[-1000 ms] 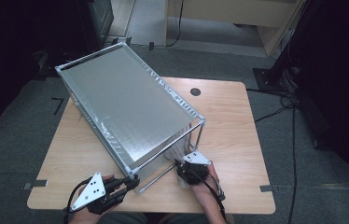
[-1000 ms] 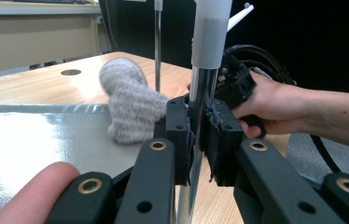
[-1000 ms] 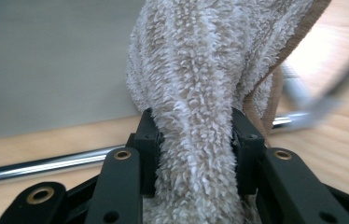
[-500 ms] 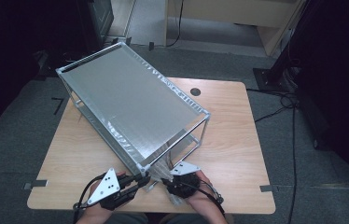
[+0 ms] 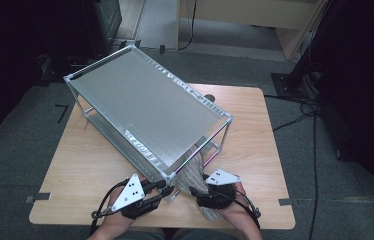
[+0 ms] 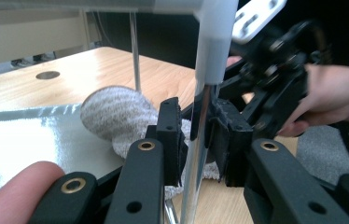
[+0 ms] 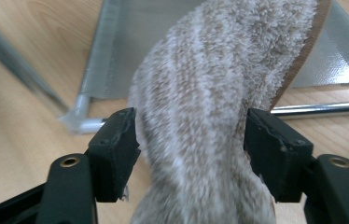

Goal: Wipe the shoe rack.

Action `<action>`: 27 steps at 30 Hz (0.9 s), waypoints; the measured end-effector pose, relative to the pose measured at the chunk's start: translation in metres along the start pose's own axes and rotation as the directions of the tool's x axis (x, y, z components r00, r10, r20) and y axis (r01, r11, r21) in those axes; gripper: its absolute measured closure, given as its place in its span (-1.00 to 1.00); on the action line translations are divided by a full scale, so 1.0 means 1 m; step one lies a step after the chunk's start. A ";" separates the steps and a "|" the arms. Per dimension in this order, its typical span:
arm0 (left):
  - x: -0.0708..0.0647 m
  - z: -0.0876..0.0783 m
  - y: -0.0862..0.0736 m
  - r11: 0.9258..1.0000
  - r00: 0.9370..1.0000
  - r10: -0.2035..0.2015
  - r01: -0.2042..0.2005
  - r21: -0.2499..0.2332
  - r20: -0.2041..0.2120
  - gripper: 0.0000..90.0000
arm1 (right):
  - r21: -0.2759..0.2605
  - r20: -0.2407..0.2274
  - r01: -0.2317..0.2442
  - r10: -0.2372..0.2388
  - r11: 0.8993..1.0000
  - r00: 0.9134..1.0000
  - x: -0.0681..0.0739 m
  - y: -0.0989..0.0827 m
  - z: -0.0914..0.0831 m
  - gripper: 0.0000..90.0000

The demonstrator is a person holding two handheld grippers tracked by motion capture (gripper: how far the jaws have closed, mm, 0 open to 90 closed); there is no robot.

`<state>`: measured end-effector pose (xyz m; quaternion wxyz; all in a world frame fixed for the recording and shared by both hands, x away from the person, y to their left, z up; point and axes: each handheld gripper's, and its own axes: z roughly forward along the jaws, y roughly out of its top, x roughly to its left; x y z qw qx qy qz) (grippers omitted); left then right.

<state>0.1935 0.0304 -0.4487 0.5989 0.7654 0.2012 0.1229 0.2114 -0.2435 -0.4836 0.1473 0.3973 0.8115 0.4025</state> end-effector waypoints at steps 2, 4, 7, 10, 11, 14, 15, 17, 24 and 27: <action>-0.001 0.000 0.002 1.000 1.000 0.012 -0.012 -0.002 0.012 0.71 | 0.044 0.024 0.008 -0.009 0.999 1.000 -0.001 -0.001 0.009 -0.16; -0.003 0.001 0.004 0.999 0.999 0.041 -0.041 0.002 -0.003 0.77 | 0.099 0.028 0.019 -0.022 0.995 0.999 -0.002 -0.006 0.017 0.01; -0.003 0.004 0.005 0.999 0.999 0.046 -0.046 0.005 -0.005 0.81 | 0.102 0.025 0.022 -0.024 0.995 0.999 0.001 -0.011 0.018 0.42; -0.002 0.009 0.006 0.999 0.999 0.039 -0.039 0.003 -0.014 0.81 | 0.046 -0.038 0.029 -0.027 0.999 0.999 0.008 -0.008 0.006 0.49; -0.002 0.011 0.007 0.999 0.999 0.038 -0.038 0.005 -0.018 0.81 | 0.019 -0.061 0.043 -0.042 0.999 0.997 0.012 -0.007 0.002 0.49; -0.002 0.016 0.009 0.999 0.999 0.032 -0.032 0.010 -0.022 0.81 | -0.039 -0.087 0.104 -0.107 0.994 0.990 0.029 -0.002 -0.012 0.48; -0.002 0.018 0.009 0.999 0.999 0.031 -0.030 0.012 -0.024 0.81 | -0.045 -0.079 0.110 -0.113 0.993 0.990 0.032 0.000 -0.014 0.48; -0.003 0.021 0.010 1.000 0.999 0.027 -0.026 0.015 -0.027 0.81 | -0.062 -0.068 0.108 -0.113 0.992 0.991 0.039 0.004 -0.020 0.47; -0.003 0.024 0.012 0.999 0.999 0.034 -0.033 0.019 -0.039 0.81 | -0.072 -0.072 0.077 -0.082 0.994 0.994 0.049 0.006 -0.026 0.46; -0.002 0.026 0.012 0.999 0.999 0.033 -0.032 0.020 -0.039 0.81 | 0.008 -0.063 0.083 -0.083 0.996 0.995 0.049 -0.006 -0.012 0.45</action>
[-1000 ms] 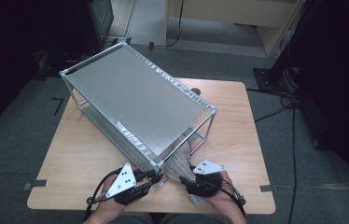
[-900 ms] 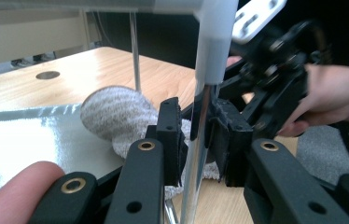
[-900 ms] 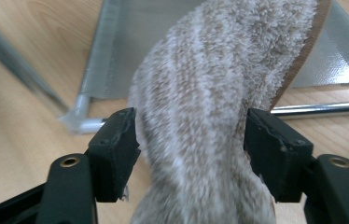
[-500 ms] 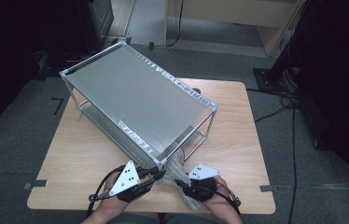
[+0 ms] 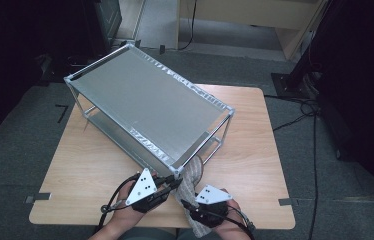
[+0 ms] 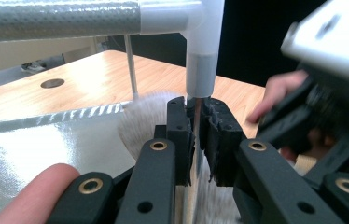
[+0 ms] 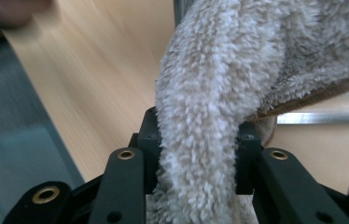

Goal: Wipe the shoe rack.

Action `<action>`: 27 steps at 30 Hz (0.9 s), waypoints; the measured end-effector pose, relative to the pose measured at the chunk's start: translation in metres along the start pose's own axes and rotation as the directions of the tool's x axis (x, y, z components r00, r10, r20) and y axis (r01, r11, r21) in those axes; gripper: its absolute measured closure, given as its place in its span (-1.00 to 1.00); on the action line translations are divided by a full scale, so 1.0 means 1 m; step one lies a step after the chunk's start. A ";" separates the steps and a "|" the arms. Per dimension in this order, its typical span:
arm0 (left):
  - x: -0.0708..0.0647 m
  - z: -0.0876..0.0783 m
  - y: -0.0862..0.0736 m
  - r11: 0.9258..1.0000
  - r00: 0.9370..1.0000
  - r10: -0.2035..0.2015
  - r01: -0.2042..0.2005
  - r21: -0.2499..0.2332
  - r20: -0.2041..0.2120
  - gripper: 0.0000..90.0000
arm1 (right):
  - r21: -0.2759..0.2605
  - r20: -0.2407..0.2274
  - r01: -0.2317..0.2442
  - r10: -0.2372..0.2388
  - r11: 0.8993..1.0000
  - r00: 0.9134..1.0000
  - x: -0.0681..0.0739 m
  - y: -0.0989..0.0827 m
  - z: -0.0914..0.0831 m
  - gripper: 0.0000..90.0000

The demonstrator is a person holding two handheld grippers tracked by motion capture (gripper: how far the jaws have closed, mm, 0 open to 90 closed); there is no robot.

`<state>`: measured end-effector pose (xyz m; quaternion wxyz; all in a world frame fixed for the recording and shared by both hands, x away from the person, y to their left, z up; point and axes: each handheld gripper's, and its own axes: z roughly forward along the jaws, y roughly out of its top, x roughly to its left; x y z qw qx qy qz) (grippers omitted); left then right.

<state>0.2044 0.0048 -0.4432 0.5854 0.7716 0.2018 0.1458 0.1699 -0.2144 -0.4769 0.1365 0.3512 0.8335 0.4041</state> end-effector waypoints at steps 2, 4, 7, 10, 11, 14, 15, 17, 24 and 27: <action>0.000 0.000 0.000 1.000 1.000 0.002 -0.002 0.000 0.000 0.81 | 0.076 0.042 0.010 -0.013 0.997 0.999 -0.002 -0.007 0.010 0.45; 0.000 0.000 0.000 1.000 1.000 0.000 0.000 -0.003 0.001 0.80 | 0.084 0.055 -0.023 0.019 0.996 0.998 -0.008 -0.009 0.011 0.45; 0.001 0.000 0.000 1.000 1.000 -0.001 0.001 -0.008 0.006 0.80 | 0.032 0.106 -0.108 0.104 0.994 0.989 -0.028 -0.007 -0.002 0.45; 0.001 -0.001 -0.001 1.000 1.000 -0.005 0.006 -0.012 0.011 0.79 | -0.033 0.187 -0.219 0.221 0.975 0.957 -0.054 -0.012 -0.020 0.44; 0.002 -0.001 -0.001 1.000 1.000 -0.008 0.008 -0.012 0.015 0.78 | -0.052 0.220 -0.248 0.254 0.967 0.942 -0.063 -0.016 -0.025 0.44; 0.004 -0.004 -0.001 0.999 0.997 -0.028 0.031 -0.034 0.072 0.57 | -0.101 0.316 -0.335 0.349 0.937 0.882 -0.089 -0.029 -0.035 0.42; 0.004 -0.006 -0.001 0.999 0.996 -0.024 0.028 -0.041 0.084 0.46 | -0.116 0.341 -0.358 0.375 0.927 0.862 -0.097 -0.033 -0.038 0.42; 0.004 -0.008 -0.001 0.998 0.995 -0.020 0.024 -0.051 0.093 0.38 | -0.136 0.366 -0.380 0.403 0.915 0.839 -0.104 -0.037 -0.039 0.40; 0.020 -0.023 -0.007 0.993 0.993 -0.078 0.085 -0.088 0.085 0.08 | -0.215 0.438 -0.373 0.431 0.902 0.789 -0.120 -0.048 -0.043 -0.43; 0.025 -0.030 -0.013 0.989 0.991 -0.104 0.112 -0.099 0.081 -0.19 | -0.276 0.441 -0.316 0.412 0.908 0.797 -0.107 -0.036 -0.050 -0.65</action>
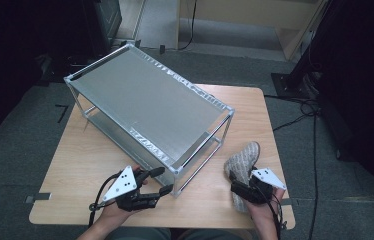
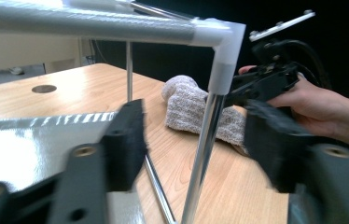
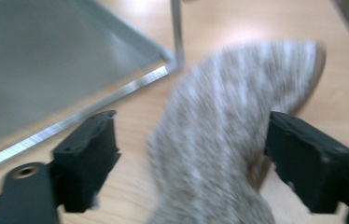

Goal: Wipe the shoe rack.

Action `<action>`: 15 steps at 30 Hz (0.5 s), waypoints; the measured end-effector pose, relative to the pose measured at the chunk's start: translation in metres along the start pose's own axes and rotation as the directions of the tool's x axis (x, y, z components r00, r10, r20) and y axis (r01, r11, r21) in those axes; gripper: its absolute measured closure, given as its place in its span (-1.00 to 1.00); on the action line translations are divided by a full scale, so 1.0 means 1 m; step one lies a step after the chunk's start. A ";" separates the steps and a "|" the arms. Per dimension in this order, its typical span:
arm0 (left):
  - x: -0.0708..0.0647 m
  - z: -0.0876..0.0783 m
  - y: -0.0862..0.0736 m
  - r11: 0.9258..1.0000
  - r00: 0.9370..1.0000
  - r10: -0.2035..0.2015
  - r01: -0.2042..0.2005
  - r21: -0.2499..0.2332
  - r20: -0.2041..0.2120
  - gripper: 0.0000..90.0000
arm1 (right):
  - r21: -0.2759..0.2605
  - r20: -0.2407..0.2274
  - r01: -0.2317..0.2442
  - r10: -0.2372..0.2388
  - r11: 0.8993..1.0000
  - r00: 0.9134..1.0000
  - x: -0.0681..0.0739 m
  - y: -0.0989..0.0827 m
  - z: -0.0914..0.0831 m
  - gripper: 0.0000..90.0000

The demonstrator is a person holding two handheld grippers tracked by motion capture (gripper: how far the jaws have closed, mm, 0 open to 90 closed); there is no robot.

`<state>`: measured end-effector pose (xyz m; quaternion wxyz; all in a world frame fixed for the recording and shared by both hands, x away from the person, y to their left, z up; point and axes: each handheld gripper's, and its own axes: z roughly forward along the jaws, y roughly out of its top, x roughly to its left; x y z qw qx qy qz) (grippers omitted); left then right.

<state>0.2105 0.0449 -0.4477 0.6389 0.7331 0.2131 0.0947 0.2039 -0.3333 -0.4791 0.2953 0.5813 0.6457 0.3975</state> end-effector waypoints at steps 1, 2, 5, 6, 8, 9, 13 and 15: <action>0.001 -0.002 -0.001 1.000 1.000 -0.003 0.003 0.003 -0.011 -0.30 | -0.025 -0.006 0.004 -0.005 1.000 1.000 0.004 0.003 -0.004 -0.68; 0.002 -0.005 -0.002 1.000 1.000 0.001 -0.001 0.011 -0.021 -0.40 | -0.049 -0.016 0.010 -0.011 0.999 1.000 0.009 0.005 -0.008 -0.68; 0.010 -0.012 -0.004 1.000 0.998 -0.004 0.005 0.023 -0.059 -0.58 | -0.108 -0.074 0.021 -0.029 0.994 0.997 0.027 0.010 -0.019 -0.69; 0.013 -0.013 -0.005 1.000 0.998 -0.011 0.013 0.023 -0.068 -0.59 | -0.115 -0.086 0.027 -0.037 0.993 0.996 0.031 0.011 -0.021 -0.69; 0.020 -0.016 -0.007 0.999 0.995 -0.029 0.032 0.027 -0.093 -0.62 | -0.126 -0.120 0.038 -0.053 0.991 0.991 0.041 0.012 -0.023 -0.69; 0.024 -0.017 -0.009 0.999 0.993 -0.041 0.044 0.030 -0.107 -0.64 | -0.132 -0.140 0.043 -0.062 0.990 0.988 0.047 0.013 -0.024 -0.69; 0.034 -0.018 -0.013 0.997 0.988 -0.057 0.064 0.046 -0.144 -0.68 | -0.134 -0.223 0.080 -0.109 0.988 0.969 0.073 0.010 -0.025 -0.68; 0.037 -0.019 -0.014 0.996 0.985 -0.063 0.072 0.049 -0.158 -0.70 | -0.136 -0.257 0.097 -0.130 0.986 0.958 0.085 0.009 -0.024 -0.68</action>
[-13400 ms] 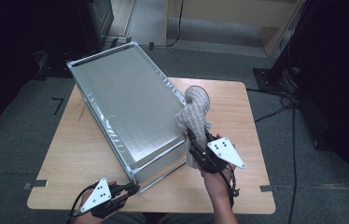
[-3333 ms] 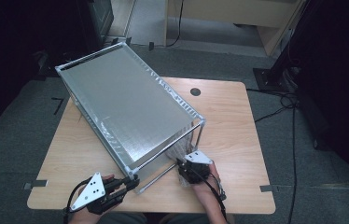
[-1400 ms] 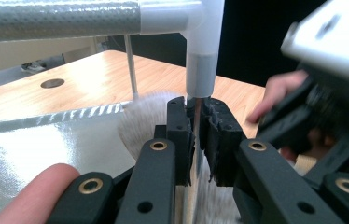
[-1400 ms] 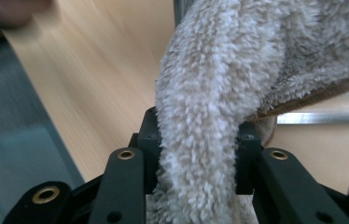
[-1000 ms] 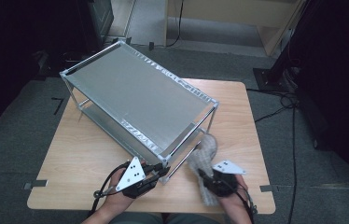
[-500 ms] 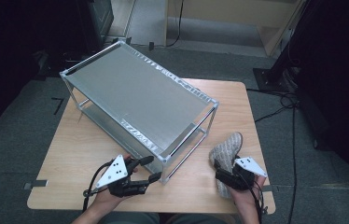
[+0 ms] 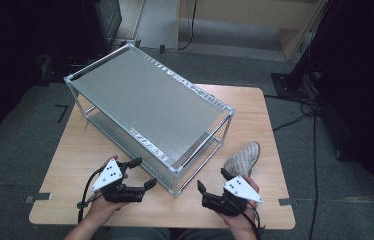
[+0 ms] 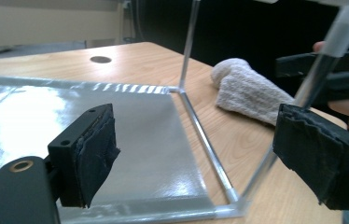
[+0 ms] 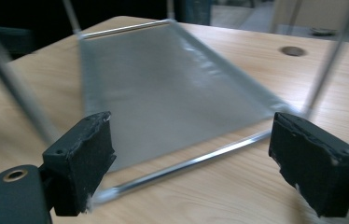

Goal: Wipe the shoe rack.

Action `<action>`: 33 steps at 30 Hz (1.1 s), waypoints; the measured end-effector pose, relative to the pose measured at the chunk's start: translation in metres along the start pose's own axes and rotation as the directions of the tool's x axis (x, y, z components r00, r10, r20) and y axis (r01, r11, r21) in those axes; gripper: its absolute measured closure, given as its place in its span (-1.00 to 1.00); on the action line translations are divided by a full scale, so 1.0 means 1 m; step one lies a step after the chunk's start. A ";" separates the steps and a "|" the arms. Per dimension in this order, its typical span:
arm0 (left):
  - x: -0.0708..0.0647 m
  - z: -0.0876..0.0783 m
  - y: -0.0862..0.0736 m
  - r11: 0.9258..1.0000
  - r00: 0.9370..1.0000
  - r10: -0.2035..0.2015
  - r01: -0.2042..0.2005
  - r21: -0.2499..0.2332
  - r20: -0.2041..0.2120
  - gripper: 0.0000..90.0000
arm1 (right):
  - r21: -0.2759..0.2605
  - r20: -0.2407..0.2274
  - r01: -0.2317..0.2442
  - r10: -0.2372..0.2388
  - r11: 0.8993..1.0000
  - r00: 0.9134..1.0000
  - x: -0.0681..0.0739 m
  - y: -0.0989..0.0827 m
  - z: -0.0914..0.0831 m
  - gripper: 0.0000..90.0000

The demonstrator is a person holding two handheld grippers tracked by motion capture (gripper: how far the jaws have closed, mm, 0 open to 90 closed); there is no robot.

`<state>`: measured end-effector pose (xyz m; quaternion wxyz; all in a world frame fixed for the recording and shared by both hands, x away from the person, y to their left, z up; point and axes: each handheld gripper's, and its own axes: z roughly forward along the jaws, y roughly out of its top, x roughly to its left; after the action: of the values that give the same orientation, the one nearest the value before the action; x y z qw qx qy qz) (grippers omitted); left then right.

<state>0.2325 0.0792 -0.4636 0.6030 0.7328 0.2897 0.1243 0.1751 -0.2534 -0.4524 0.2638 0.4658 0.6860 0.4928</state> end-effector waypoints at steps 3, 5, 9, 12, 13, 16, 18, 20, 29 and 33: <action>0.004 0.000 -0.001 1.000 1.000 -0.006 0.006 0.005 -0.013 -0.71 | 0.001 -0.054 0.015 -0.015 1.000 0.998 0.016 0.000 0.004 -0.68; 0.006 -0.001 -0.002 1.000 1.000 -0.017 0.017 0.011 -0.016 -0.71 | -0.001 -0.081 0.031 -0.031 1.000 0.996 0.026 -0.001 0.007 -0.67; 0.012 -0.002 -0.004 1.000 0.998 -0.023 0.024 0.020 -0.052 -0.76 | 0.002 -0.114 0.052 -0.052 0.999 0.992 0.043 -0.002 0.014 -0.63; 0.018 -0.006 -0.005 0.999 0.997 -0.033 0.034 0.019 -0.075 -0.77 | -0.001 -0.131 0.070 -0.069 0.998 0.989 0.054 -0.003 0.019 -0.47; 0.020 -0.007 -0.005 0.999 0.996 -0.039 0.040 0.018 -0.084 -0.78 | -0.010 -0.128 0.076 -0.077 0.997 0.989 0.056 -0.004 0.021 -0.33; 0.024 -0.010 -0.006 0.999 0.994 -0.051 0.053 0.013 -0.097 -0.78 | -0.046 -0.138 0.085 -0.091 0.995 0.986 0.063 -0.005 0.024 0.12; 0.032 -0.014 -0.007 0.998 0.991 -0.059 0.061 0.014 -0.120 -0.78 | -0.056 -0.148 0.102 -0.109 0.993 0.983 0.067 -0.006 0.026 0.36; 0.036 -0.016 -0.007 0.997 0.988 -0.070 0.072 0.009 -0.139 -0.78 | -0.055 -0.143 0.105 -0.112 0.993 0.983 0.068 -0.007 0.027 0.52; 0.052 -0.023 -0.009 0.996 0.972 -0.086 0.087 -0.004 -0.217 -0.77 | -0.065 -0.118 0.127 -0.133 0.990 0.984 0.061 -0.011 0.026 0.83; 0.060 -0.027 -0.010 0.995 0.964 -0.094 0.095 -0.008 -0.247 -0.77 | -0.066 -0.092 0.122 -0.127 0.990 0.988 0.050 -0.012 0.022 0.83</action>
<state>0.2639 0.1366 -0.4772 0.5659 0.6982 0.3975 0.1852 0.1675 -0.2003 -0.4669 0.2747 0.3897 0.7104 0.5177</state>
